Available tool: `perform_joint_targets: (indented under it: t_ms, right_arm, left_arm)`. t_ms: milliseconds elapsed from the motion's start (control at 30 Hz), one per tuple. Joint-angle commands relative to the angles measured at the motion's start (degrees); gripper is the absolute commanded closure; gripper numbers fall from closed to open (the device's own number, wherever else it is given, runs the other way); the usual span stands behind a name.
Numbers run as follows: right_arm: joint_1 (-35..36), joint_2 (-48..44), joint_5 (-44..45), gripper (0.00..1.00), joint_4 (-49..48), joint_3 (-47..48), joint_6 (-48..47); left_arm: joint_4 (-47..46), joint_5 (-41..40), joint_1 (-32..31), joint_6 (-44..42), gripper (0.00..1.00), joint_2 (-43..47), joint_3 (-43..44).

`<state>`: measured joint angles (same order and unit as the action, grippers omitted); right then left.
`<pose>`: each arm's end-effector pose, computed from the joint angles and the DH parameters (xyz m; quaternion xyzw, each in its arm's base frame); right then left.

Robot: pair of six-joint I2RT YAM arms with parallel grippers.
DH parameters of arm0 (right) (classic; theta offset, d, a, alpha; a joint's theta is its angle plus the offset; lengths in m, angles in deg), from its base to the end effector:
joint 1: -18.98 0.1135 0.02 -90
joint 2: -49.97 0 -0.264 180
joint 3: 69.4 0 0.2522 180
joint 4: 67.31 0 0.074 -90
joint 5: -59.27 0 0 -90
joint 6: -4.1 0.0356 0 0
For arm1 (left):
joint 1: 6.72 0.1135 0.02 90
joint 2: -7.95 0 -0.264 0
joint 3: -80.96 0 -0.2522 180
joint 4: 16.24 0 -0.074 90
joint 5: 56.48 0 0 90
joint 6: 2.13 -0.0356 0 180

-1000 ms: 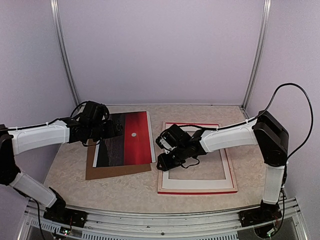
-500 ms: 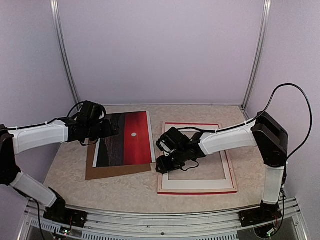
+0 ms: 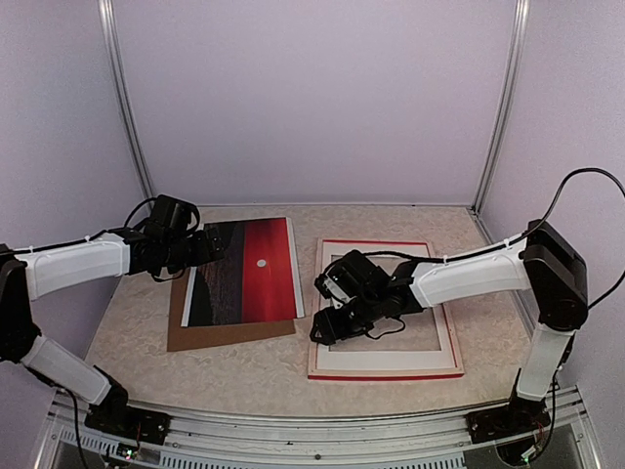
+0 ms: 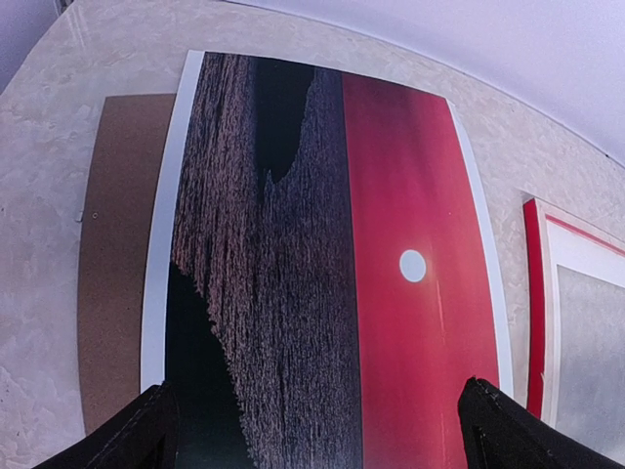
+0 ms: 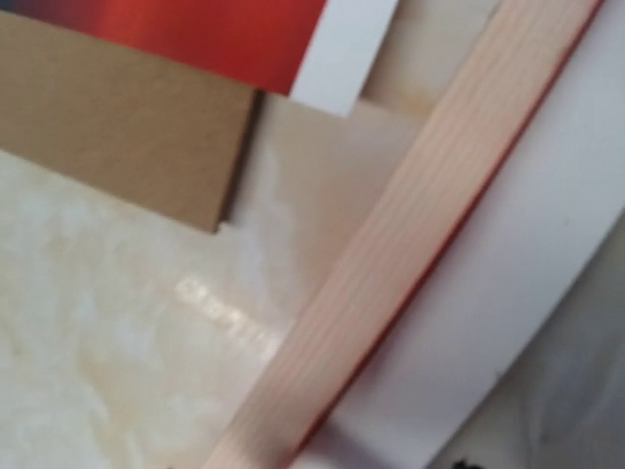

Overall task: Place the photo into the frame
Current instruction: Press the mat board onto the glass panel.

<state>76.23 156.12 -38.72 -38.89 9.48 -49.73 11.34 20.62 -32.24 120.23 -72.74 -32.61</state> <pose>0.2010 0.3216 0.1613 -0.1946 0.9333 0.2598 0.1533 0.2766 -0.1232 0.2394 -0.0999 0.9028 -0.1064 0.4044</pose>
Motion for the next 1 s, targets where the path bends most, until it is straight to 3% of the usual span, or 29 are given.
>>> perform_joint_targets:
  t_ms: [0, 267, 500, 967]
  right_arm:
    - [0.52, -5.35, 1.95, 0.39, 0.86, -1.96, 1.52]
    - [-1.66, -16.23, 5.88, 0.38, 12.57, -9.94, 4.57]
    - [-1.86, -24.18, 1.99, 0.38, 12.17, -19.68, 7.56]
    - [-1.99, -18.86, 0.98, 0.39, 8.37, -21.53, 8.07]
  left_arm:
    - [0.03, -0.23, 0.44, -1.08, 0.01, 1.33, -0.53]
    - [-0.90, 1.26, 0.47, -1.10, 0.01, 1.58, -1.04]
    - [-1.99, 2.22, 0.44, -0.82, 0.01, 1.96, -1.64]
    - [-1.77, 2.29, 0.44, -0.75, 0.01, 1.66, -2.19]
